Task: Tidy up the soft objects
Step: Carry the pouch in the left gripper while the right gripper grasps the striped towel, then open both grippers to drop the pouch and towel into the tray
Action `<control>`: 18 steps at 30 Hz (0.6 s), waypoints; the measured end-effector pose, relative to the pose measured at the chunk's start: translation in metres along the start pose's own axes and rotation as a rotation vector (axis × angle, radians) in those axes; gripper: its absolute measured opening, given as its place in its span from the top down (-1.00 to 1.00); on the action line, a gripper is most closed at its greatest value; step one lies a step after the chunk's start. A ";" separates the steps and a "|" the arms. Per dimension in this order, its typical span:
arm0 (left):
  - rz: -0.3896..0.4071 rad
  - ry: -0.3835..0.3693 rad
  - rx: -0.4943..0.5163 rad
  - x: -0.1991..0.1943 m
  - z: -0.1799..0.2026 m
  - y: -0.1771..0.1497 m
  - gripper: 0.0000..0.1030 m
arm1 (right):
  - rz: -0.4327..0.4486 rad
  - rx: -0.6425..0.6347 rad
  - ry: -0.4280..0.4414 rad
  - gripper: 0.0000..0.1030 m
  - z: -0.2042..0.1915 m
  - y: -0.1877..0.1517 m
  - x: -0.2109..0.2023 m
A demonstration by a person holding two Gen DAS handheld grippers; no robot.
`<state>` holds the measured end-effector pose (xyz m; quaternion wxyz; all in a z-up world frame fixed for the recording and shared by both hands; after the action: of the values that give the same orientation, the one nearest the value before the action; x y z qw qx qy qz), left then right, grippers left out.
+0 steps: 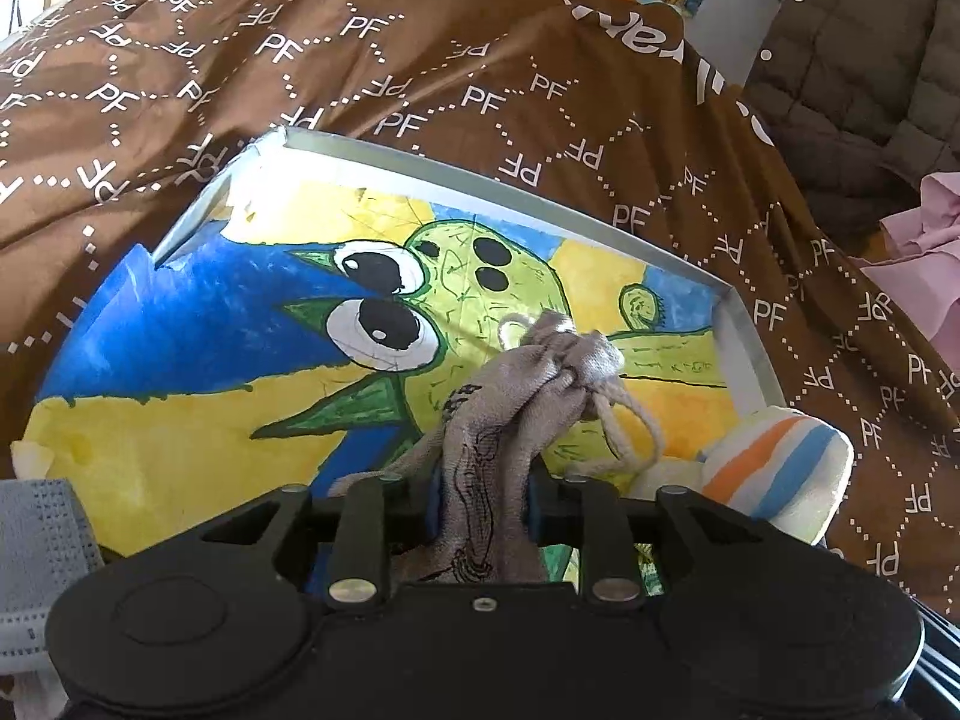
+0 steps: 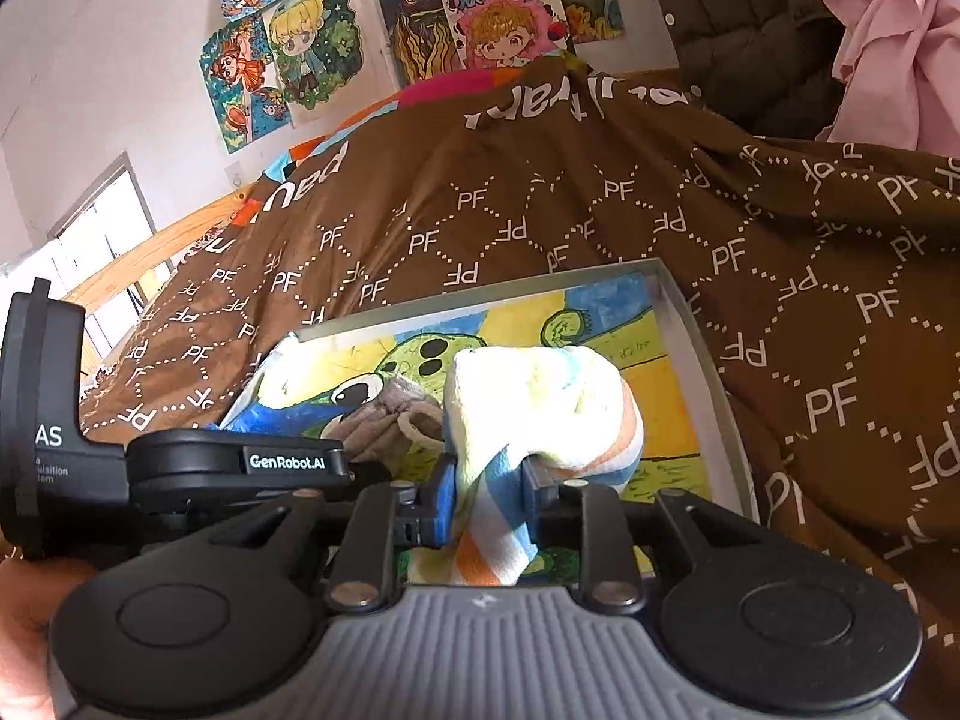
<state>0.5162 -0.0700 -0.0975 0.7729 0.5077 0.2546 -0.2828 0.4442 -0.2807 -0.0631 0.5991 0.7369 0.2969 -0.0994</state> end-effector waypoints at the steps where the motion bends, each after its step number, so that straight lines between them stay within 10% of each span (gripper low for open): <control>1: 0.000 0.004 0.001 -0.001 0.000 -0.001 0.32 | 0.002 -0.005 -0.004 0.46 0.000 0.001 -0.001; 18: 0.077 0.057 -0.100 -0.081 -0.014 0.006 -0.64 | 0.126 -0.056 -0.023 -0.40 -0.012 0.021 -0.065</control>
<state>0.4610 -0.0408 -0.0435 0.8001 0.4859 0.2705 -0.2251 0.4010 -0.2922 -0.0100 0.6278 0.7360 0.2457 -0.0618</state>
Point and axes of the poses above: each gripper's, at about its wrist camera, not at the fingertips, and x roughly the way its jaws point, z to its right, y to its top, the point moved 4 cm from there along x, roughly the way its jaws point, and after that the axes turned 1 degree about z, right-handed, at the moved point
